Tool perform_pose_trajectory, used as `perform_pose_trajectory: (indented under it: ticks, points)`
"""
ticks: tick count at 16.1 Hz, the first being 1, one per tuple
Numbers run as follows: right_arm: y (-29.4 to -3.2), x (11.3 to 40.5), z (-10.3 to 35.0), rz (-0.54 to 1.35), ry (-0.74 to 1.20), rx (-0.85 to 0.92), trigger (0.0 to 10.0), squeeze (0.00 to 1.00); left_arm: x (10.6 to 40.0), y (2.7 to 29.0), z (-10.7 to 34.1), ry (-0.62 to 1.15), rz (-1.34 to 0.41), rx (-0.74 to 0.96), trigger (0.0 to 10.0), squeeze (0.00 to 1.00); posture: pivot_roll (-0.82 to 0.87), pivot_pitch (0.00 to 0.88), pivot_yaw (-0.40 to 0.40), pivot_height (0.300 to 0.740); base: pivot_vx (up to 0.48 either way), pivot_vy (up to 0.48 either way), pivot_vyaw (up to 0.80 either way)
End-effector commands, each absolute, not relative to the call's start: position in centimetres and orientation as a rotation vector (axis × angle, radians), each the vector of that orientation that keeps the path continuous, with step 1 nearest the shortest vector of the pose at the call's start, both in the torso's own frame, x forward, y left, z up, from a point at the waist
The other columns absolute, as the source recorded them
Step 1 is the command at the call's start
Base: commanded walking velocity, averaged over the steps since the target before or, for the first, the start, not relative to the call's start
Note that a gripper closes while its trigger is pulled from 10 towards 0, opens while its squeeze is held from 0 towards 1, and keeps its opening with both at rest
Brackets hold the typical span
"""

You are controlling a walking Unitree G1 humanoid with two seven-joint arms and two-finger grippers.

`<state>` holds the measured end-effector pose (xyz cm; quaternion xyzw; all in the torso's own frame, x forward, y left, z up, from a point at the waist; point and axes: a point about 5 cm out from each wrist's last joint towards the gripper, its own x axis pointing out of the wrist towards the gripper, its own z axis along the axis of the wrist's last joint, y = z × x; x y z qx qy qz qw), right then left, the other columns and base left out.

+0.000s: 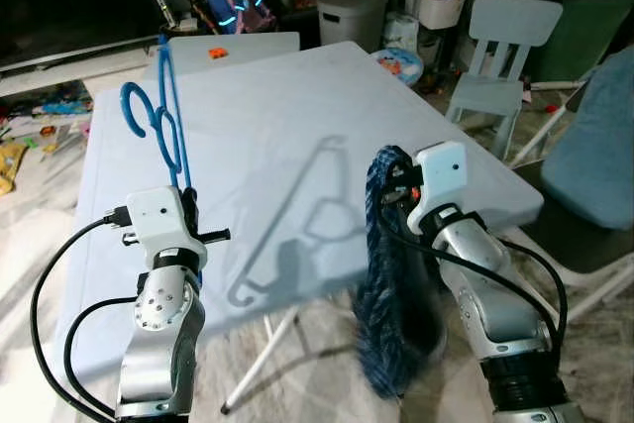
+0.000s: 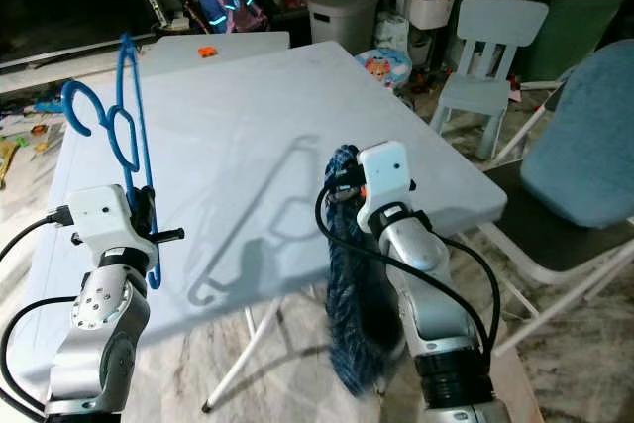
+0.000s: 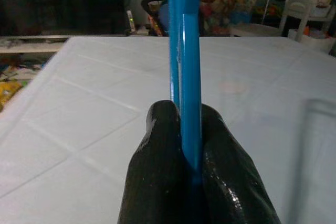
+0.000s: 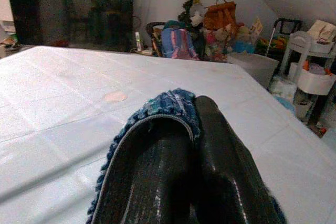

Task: Hang hanger

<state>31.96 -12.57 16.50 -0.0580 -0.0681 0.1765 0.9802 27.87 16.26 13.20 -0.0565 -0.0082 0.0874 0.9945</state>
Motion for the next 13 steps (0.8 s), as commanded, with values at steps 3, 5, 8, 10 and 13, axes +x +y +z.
perform_pose_trajectory:
  ticks: [3,5,8,10,13]
  points:
    - [-12.6,31.8,17.8,0.369,-0.209,-0.167,10.0,0.00,28.1,15.7,13.9,-0.034,0.170,-0.110,10.0,0.00,-0.12,0.013,0.068,0.740,0.121,0.000,0.53]
    - [-12.7,31.9,18.0,0.366,-0.213,-0.165,10.0,0.00,28.2,16.0,14.1,-0.038,0.181,-0.101,10.0,0.00,-0.11,0.017,0.066,0.740,0.000,0.000,0.80]
    - [-12.6,32.2,18.5,0.382,-0.230,-0.165,10.0,0.00,28.1,16.1,14.0,-0.036,0.201,-0.094,10.0,0.00,-0.11,0.018,0.062,0.740,0.000,0.000,0.80]
    - [-12.7,32.8,19.0,0.367,-0.236,-0.162,10.0,0.00,28.1,15.9,13.9,-0.032,0.204,-0.095,10.0,0.00,-0.11,0.018,0.058,0.740,0.000,0.000,0.58]
    - [-12.8,33.9,19.7,0.335,-0.215,-0.093,10.0,0.00,28.1,15.8,13.9,-0.029,0.201,-0.102,10.0,0.00,-0.11,0.019,0.056,0.740,0.000,0.000,0.00]
